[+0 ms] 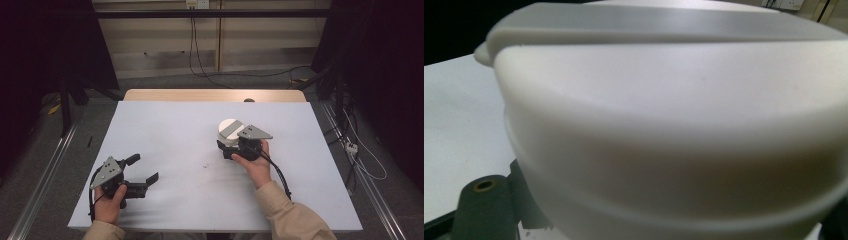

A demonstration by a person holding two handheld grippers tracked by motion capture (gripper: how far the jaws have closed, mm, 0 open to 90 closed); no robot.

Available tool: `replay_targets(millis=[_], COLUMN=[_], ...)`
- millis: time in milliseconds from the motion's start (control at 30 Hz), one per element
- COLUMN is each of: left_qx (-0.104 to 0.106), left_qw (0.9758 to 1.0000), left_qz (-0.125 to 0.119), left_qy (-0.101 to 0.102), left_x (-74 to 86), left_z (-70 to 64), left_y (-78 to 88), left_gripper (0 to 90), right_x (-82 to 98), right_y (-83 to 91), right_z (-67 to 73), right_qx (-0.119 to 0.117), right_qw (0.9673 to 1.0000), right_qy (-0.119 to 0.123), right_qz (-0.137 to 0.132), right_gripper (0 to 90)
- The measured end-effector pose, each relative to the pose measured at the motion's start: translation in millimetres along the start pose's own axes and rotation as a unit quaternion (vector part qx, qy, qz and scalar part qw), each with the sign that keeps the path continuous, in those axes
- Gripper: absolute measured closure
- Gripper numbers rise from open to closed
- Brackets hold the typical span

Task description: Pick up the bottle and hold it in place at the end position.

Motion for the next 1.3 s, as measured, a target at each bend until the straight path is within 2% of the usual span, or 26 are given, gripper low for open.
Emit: replay_targets(millis=[1300], left_qx=[0.004], left_qw=[1.0000], left_qz=[0.005], left_qy=[0.003], left_x=[3.2], left_z=[-0.2], left_y=[-1.5], left_gripper=[4.0], right_x=[-1.7], right_y=[-30.6], right_z=[17.7], right_qx=[-0.021], right_qw=[0.9997], right_qy=[0.001], right_qz=[0.009], right_gripper=[18.2])
Point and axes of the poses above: each handheld gripper's, and its own axes: y roughly backward along the jaws, x roughly out of its underside, z roughly to its left, the point moved 10 cm from there along -y, roughly forward along the jaws, and after that the axes turned 2 degrees about x, right-handed, at the moved point
